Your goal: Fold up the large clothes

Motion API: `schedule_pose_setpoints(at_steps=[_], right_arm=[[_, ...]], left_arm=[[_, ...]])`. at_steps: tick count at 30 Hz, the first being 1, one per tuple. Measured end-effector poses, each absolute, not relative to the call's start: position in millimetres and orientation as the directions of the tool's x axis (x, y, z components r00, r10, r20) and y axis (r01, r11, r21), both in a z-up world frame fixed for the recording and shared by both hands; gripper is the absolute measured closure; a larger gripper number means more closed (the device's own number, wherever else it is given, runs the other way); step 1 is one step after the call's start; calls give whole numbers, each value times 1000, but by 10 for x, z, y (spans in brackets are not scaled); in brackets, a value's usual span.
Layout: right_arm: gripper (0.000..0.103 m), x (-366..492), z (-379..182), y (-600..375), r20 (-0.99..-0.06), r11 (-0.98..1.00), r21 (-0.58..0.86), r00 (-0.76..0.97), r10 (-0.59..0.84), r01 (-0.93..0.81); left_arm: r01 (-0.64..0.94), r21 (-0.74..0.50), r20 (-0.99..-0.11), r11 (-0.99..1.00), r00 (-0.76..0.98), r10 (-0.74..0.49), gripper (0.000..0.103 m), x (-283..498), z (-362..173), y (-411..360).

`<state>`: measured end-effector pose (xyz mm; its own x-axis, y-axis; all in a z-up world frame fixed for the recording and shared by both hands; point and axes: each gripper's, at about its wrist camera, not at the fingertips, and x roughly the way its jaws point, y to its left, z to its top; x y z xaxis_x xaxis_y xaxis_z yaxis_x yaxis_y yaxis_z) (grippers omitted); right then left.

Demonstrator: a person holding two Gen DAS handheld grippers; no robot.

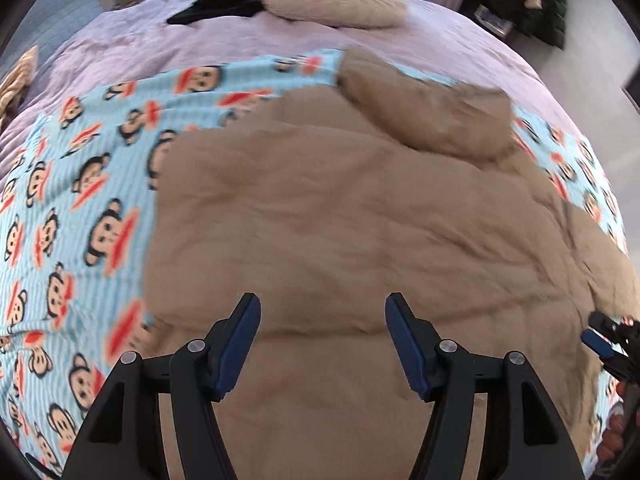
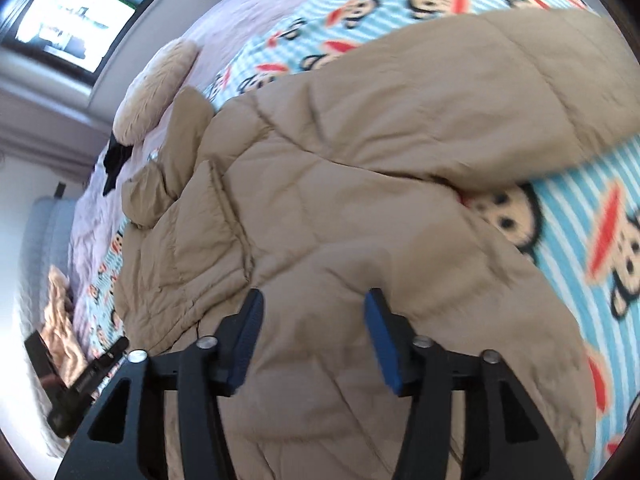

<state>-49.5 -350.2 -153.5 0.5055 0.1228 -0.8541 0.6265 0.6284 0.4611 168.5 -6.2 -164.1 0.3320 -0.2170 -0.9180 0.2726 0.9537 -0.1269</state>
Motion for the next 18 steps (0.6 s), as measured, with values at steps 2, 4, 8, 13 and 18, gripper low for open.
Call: schedule_pose_setpoints(at_steps=[2,4,8,13,18], right_arm=[[39,-681,-1534,-3604,-845,589,486,518,130,645],[32,-847,-1536,-3717,-837,552,506,531,129,663],[31,-1228,-1487,-4012,-831,485,515,551,79,707],[20,-1637,-1454,-4434,-826,402,519,564,7,755],[20,-1907,-1517,-4849,-809,321,543,586,-48,776]], left_arm=[[302,-136,-920,944,313,-233,37,1566,-1604,-227],[320,-141,-921,937,303,-243,37,1467,-1572,-373],[351,-153,-920,924,291,-262,14,1290,-1501,-636],[388,-153,-916,909,289,-278,0,1104,-1468,-981],[414,-144,-929,899,257,-267,0,983,-1533,-1337]])
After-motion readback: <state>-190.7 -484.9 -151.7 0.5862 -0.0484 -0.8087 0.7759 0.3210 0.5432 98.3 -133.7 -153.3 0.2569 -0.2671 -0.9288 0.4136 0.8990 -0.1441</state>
